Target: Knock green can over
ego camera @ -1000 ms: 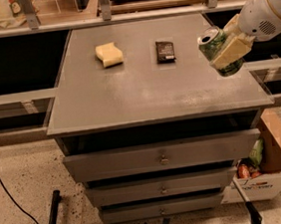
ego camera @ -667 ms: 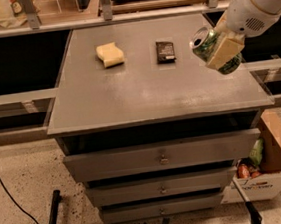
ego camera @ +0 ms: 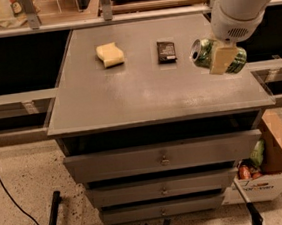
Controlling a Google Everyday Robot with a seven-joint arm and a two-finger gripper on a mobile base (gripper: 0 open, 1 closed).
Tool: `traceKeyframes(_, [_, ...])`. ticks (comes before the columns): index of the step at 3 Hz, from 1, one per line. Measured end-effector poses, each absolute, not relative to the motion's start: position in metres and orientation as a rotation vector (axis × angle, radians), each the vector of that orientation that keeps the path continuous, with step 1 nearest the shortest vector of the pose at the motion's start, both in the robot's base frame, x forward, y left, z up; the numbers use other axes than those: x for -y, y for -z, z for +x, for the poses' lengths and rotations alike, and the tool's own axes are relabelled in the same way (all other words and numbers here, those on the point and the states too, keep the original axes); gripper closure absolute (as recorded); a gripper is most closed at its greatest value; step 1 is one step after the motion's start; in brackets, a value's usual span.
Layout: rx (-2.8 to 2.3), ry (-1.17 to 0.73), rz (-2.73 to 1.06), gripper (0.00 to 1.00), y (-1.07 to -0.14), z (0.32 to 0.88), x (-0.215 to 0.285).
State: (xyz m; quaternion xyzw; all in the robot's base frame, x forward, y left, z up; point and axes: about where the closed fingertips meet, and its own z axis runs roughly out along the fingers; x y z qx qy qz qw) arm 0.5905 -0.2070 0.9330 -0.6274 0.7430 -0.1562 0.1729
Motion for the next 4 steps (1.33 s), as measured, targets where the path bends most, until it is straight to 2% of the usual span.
traceKeyframes(2, [-2.108, 0.622, -1.939, 1.00, -0.920, 0.597, 0.204])
traceKeyframes(3, [-2.103, 0.615, -2.001, 0.81, -0.913, 0.599, 0.200])
traceKeyframes(4, [-2.110, 0.562, -2.071, 0.58, -0.895, 0.601, 0.193])
